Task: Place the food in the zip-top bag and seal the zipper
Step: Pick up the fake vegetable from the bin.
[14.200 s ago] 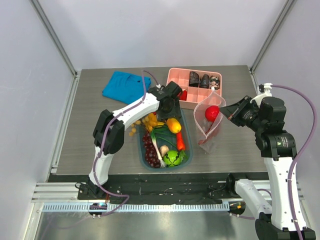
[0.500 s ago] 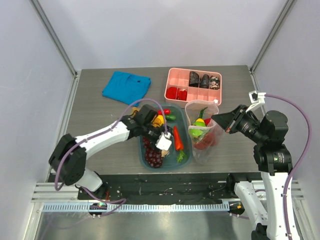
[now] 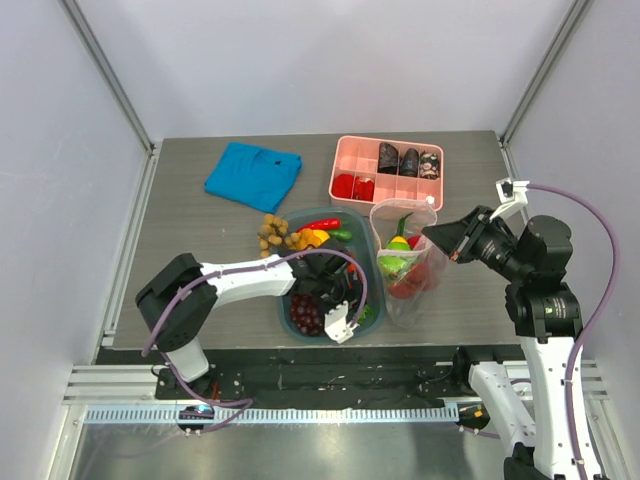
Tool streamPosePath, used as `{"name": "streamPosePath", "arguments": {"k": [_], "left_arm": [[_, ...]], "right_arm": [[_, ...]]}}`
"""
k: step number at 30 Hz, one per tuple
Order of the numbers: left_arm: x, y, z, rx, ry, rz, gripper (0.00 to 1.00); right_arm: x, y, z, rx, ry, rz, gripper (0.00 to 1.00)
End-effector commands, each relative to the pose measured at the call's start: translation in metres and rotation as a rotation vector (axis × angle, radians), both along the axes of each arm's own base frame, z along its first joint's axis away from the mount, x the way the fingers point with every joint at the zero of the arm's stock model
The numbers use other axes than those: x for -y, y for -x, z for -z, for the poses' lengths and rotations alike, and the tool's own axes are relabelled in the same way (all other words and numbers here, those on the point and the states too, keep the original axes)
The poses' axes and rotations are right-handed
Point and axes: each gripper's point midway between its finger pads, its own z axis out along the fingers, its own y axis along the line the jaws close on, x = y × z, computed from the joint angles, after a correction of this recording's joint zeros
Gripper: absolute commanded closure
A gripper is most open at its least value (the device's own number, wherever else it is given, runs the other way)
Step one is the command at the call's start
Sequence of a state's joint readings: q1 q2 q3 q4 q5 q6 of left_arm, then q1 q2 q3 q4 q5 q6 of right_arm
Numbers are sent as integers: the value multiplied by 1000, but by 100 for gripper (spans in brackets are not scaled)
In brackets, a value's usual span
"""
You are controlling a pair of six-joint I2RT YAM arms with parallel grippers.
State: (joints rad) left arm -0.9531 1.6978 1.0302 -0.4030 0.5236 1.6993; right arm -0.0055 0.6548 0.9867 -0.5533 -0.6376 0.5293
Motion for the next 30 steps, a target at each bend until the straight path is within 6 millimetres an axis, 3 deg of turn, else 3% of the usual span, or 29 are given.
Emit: {"name": "streamPosePath", "arguments": {"k": [1,7,12,21,24,26,28,29,30], "left_arm": [[17,-22,-3,186,26,18,32],[20,-27,4,236,15,41,35],[17,-18,15,233,5,86,39],[3,-9,18,200,-49,101,65],[8,-9,-1,200,-4,83,79],[9,-8,-28,207,42,61,86],[-6,5,-40,126,7,41,90],[-7,10,-73,124,48,55,93],[-16,20,-85,52,60,69,95]], "right_arm": [[1,-6,-8,42,-4,10,99],[1,-7,-9,44,-5,11,99],[1,-6,-9,45,-3,12,99],[1,-8,-6,43,-4,14,99],[1,-8,-7,49,-6,15,99],[1,-8,-7,55,-4,15,99],[1,-8,-7,57,-4,14,99],[1,-9,-7,57,-4,15,99],[1,-10,-7,54,-10,16,99]]}}
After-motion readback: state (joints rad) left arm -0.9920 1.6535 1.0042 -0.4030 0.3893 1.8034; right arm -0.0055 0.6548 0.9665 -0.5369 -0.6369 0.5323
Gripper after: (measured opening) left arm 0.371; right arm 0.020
